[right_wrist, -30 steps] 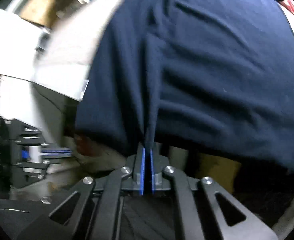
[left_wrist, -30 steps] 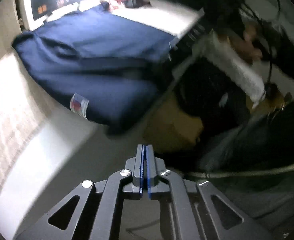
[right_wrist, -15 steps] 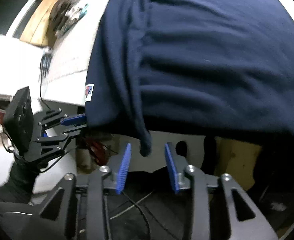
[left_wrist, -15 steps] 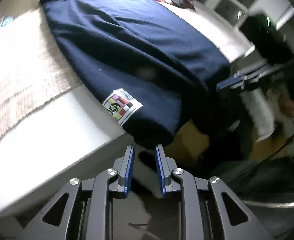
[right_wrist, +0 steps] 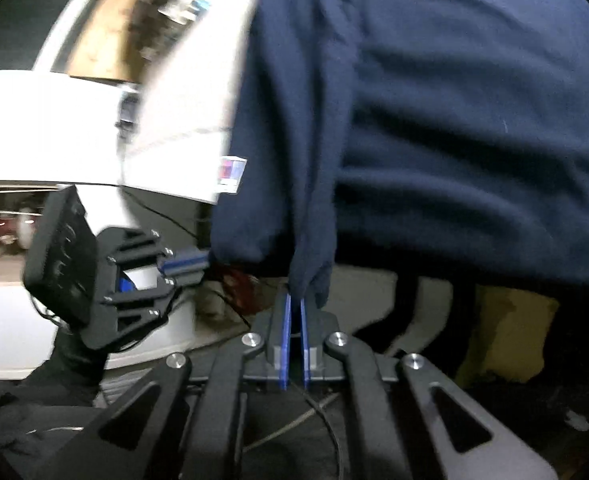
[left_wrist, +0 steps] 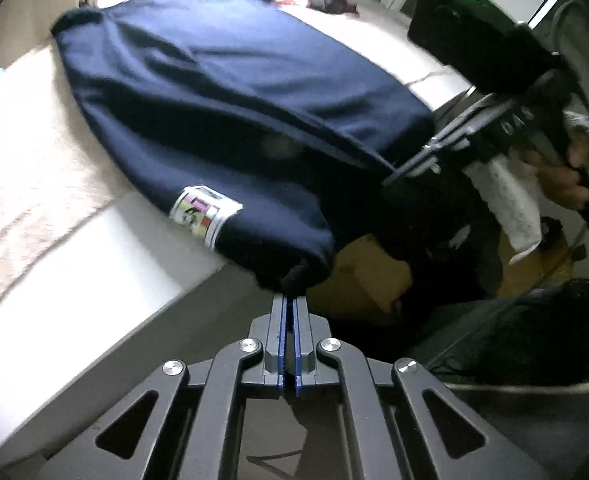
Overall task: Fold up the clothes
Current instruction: 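Release and regrasp the folded edge with both tools, pulling it straight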
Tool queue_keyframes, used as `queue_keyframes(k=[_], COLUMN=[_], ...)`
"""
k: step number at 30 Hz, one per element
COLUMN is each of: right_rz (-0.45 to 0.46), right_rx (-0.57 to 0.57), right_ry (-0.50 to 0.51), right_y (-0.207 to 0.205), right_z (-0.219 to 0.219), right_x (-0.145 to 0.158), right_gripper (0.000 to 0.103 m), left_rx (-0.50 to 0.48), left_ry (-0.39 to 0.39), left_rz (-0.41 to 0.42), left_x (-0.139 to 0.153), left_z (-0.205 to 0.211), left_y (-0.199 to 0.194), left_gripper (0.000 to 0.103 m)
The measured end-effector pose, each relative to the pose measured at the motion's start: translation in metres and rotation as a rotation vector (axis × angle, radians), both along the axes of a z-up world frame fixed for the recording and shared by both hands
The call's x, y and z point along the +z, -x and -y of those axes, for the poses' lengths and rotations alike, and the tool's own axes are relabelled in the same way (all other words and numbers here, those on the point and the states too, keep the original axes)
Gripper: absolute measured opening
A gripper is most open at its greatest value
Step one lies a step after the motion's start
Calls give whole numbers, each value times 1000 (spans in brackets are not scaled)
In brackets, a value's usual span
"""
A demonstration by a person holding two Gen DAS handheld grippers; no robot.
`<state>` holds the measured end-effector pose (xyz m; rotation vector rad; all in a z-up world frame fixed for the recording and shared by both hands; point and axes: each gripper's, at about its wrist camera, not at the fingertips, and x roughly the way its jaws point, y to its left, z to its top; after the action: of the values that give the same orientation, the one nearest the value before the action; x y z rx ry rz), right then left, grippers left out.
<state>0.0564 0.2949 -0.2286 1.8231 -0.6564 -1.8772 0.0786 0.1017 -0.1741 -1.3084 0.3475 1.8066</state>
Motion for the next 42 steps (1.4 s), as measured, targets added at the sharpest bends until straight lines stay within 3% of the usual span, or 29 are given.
queue_keyframes(k=[2, 4, 9, 13, 14, 17, 19, 22, 25, 29, 31, 36, 39, 42], right_rz=[-10, -20, -45, -45, -39, -23, -30, -57, -83, -92, -95, -66, -52, -46], right_rx=[10, 20, 45, 52, 51, 47, 25, -33, -23, -23, -18, 2, 7, 13], right_ry=[-37, -75, -168, -216, -221, -236, -231, -219, -249, -236, -232, -228, -227, -225], right_y=[-1, -2, -5, -11, -14, -22, -24, -16, -9, -1, 1, 1, 3, 4], right_z=[2, 4, 10, 6, 3, -5, -13, -22, -18, -13, -13, -12, -7, -5], right_x=[-1, -1, -2, -4, -5, -7, -4, 1, 2, 1, 1, -4, -9, -8], right_gripper=[5, 5, 6, 10, 15, 35, 36, 36, 36, 37, 37, 36, 36, 36], left_rx=[7, -12, -25, 40, 57, 117, 163, 152, 143, 205, 233, 238, 291, 305], left_ry=[4, 21, 138, 184, 188, 119, 83, 67, 91, 73, 48, 9, -52, -84], left_rz=[-49, -59, 8, 44, 62, 76, 58, 78, 86, 148, 196, 215, 262, 283], left_x=[21, 24, -17, -35, -35, -25, -21, -29, -42, -49, -52, -58, -62, -60], left_z=[10, 11, 18, 30, 33, 36, 34, 20, 6, 11, 12, 3, 10, 17], left_y=[-6, -10, -20, -12, -8, 7, 17, 22, 23, 42, 48, 49, 57, 60], left_gripper=[2, 2, 0, 0, 0, 12, 37, 38, 38, 38, 38, 37, 3, 2])
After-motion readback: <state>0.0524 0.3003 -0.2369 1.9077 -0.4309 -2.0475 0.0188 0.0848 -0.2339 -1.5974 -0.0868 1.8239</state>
